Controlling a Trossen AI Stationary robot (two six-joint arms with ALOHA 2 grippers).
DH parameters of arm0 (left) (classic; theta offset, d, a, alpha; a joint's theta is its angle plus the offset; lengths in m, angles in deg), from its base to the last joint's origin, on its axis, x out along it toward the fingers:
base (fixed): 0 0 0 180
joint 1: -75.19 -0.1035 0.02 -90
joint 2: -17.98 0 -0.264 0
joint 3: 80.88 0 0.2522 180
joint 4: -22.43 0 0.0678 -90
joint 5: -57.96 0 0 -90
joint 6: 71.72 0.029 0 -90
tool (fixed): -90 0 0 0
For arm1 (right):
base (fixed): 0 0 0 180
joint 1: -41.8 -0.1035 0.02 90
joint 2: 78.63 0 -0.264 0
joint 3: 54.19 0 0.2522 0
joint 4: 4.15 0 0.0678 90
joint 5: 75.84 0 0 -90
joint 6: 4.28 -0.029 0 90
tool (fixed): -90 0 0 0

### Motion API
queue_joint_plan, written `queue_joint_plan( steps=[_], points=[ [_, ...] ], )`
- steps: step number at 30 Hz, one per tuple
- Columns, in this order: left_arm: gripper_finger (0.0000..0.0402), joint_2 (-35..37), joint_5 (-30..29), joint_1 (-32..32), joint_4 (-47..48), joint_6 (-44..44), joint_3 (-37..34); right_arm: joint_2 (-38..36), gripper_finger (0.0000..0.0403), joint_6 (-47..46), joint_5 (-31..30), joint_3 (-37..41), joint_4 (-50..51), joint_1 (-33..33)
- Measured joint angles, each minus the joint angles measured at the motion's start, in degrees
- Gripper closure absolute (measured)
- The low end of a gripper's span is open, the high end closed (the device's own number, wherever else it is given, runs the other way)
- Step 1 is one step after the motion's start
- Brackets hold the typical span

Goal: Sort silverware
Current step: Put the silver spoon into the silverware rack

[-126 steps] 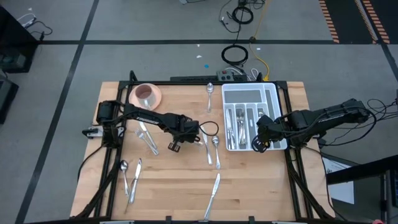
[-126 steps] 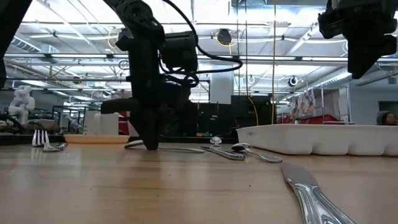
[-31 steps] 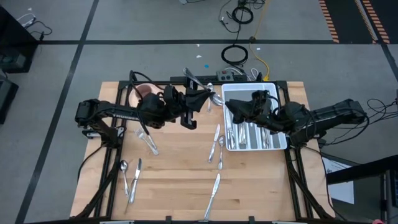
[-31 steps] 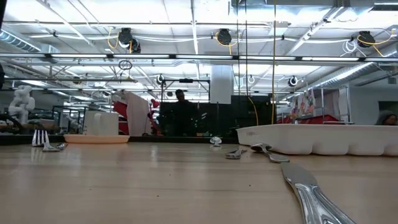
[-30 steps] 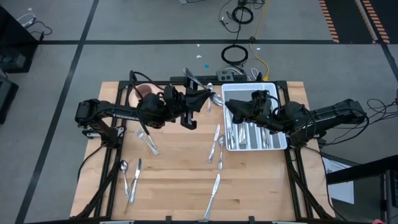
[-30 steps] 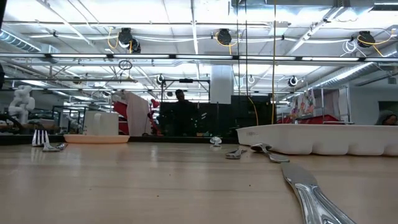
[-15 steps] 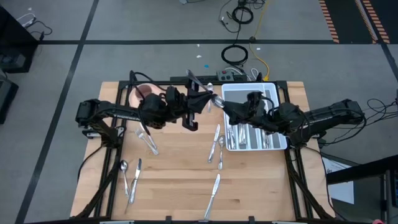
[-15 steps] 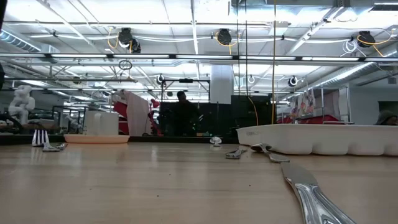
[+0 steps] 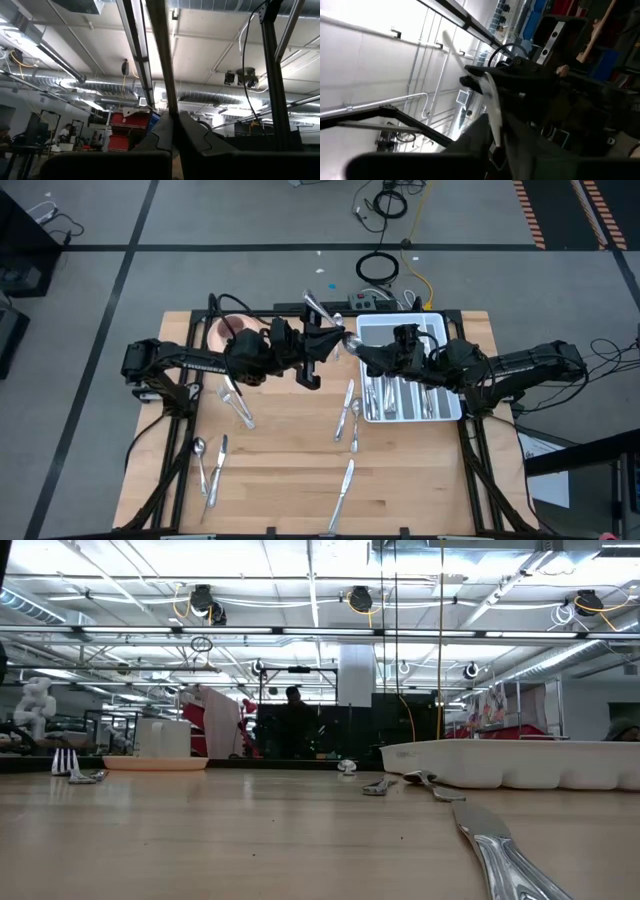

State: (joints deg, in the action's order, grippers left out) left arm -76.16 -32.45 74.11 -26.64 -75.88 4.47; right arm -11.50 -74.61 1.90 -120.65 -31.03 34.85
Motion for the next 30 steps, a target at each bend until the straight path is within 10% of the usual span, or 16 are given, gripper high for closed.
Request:
queue_joint_plan(
  steps=[12,24,30],
  points=[
    [0.0386,0.1,0.3,0.0,1.3,0.1,0.0,0.0,0.0401,5.1,2.1,0.1,0.9,1.3],
    [0.0241,0.4,5.1,0.0,8.3,-4.7,-0.2,-2.3,0.0403,13.1,0.3,0.0,0.1,2.7],
    [0.023,2.6,5.1,0.6,11.4,-15.0,-0.1,-8.5,0.0403,18.3,0.2,-0.1,2.5,5.1]
  ],
)
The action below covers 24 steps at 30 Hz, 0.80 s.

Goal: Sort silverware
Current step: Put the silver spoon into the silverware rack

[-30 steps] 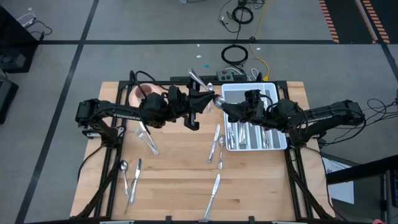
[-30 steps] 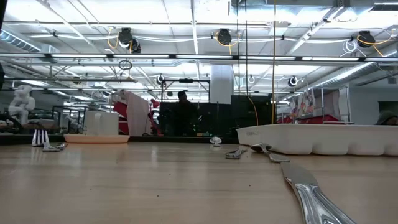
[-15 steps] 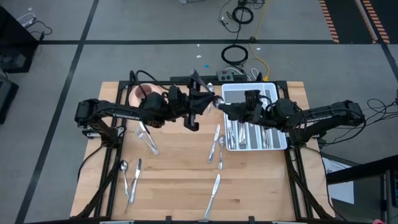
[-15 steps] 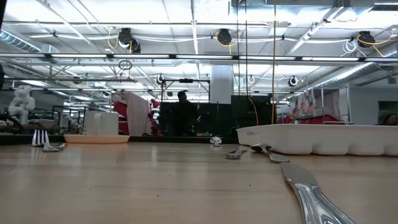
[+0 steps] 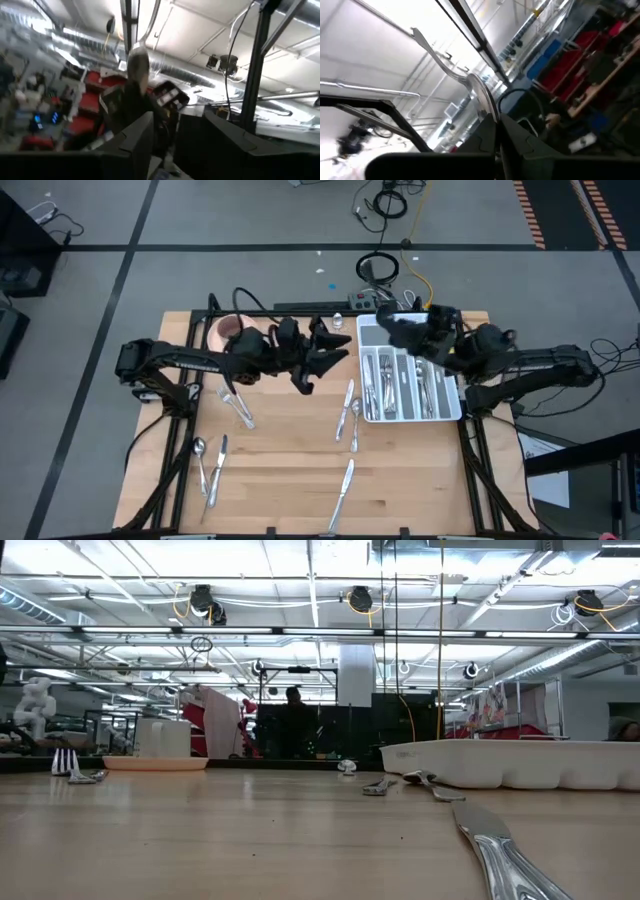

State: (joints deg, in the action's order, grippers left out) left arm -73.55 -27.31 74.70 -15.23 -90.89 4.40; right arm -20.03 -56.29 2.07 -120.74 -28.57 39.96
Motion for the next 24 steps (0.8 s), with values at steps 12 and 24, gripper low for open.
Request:
queue_joint_plan(
  steps=[12,24],
  points=[
    [0.0229,-0.2,13.1,-1.0,14.4,-15.8,0.0,-19.8,0.0403,1.5,-0.4,-0.1,59.3,5.0],
    [0.0229,-0.2,31.8,-4.6,24.1,-22.5,0.0,-17.9,0.0403,4.5,-2.4,-18.4,116.9,10.8]
  ],
)
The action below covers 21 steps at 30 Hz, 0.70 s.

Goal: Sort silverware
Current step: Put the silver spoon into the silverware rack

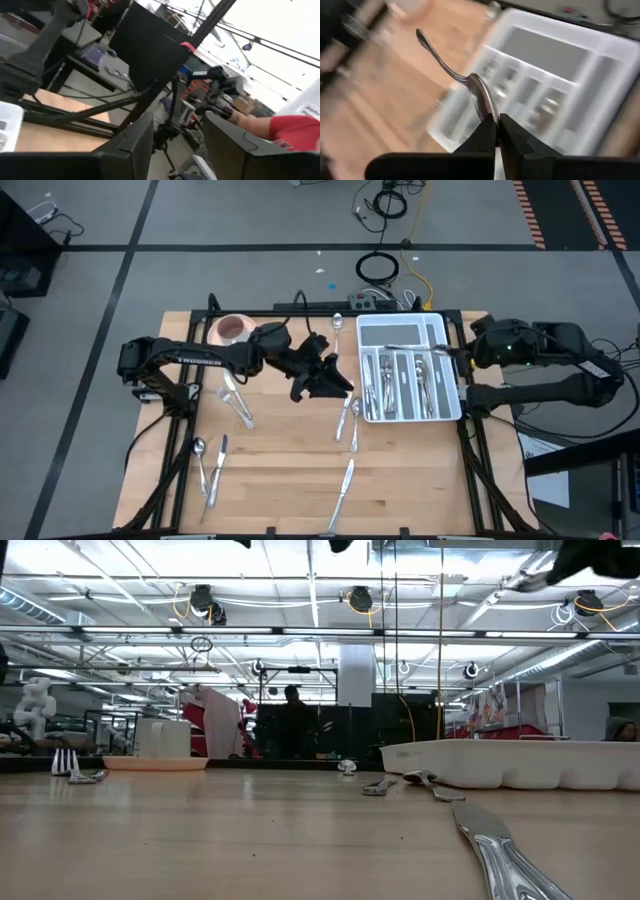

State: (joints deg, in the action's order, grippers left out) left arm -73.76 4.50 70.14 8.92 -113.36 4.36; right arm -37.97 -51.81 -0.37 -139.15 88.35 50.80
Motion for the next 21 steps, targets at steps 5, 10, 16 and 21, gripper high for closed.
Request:
queue_joint_plan(
  steps=[5,10,16,21],
  points=[
    [0.0229,0.0,1.5,-1.4,0.6,-0.1,0.0,7.3,0.0403,9.5,0.9,-6.9,11.0,1.2],
    [0.0229,0.0,3.8,-2.1,1.5,-0.1,0.0,14.0,0.0403,22.3,4.9,-7.6,11.8,2.6],
    [0.0229,0.1,7.7,-2.1,1.6,-1.6,0.0,24.2,0.0403,38.3,5.7,-7.2,11.0,6.4],
    [0.0229,0.1,9.7,-2.1,3.7,-1.6,0.0,30.9,0.0403,54.2,5.5,-7.2,11.1,10.3]
  ],
)
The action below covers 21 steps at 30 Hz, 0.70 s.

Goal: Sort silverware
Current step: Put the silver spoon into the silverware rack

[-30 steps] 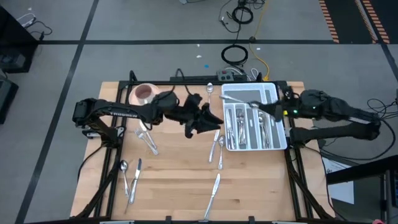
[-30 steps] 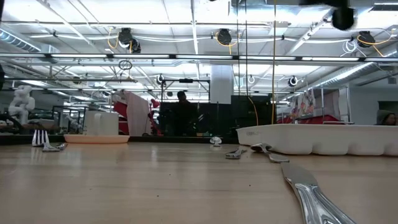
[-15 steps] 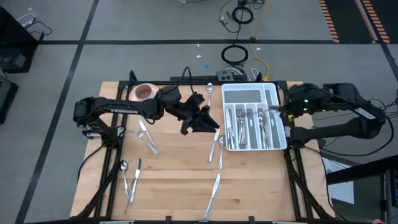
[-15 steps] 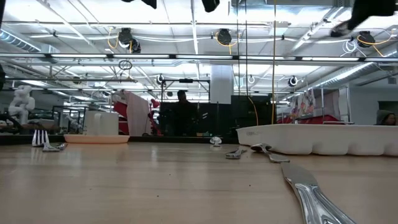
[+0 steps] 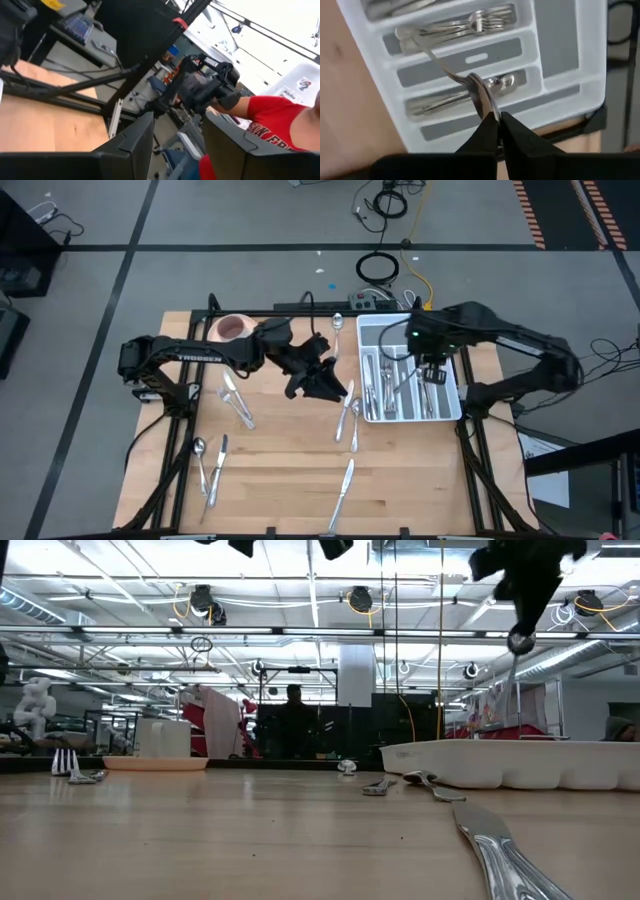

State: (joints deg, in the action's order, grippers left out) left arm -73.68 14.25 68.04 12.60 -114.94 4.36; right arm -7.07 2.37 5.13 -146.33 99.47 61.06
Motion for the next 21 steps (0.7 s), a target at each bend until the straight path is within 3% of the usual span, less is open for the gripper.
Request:
queue_joint_plan(
  steps=[7,10,21],
  points=[
    [0.0229,0.0,2.4,0.0,2.4,0.0,0.0,4.4,0.0403,16.0,0.6,0.0,0.1,6.4],
    [0.0229,0.0,4.2,0.0,2.3,0.0,0.0,5.1,0.0403,20.4,6.7,0.0,0.2,10.0],
    [0.0229,0.0,8.3,-0.2,2.3,0.0,0.0,7.5,0.0403,25.1,11.3,0.0,0.2,21.8]
  ],
)
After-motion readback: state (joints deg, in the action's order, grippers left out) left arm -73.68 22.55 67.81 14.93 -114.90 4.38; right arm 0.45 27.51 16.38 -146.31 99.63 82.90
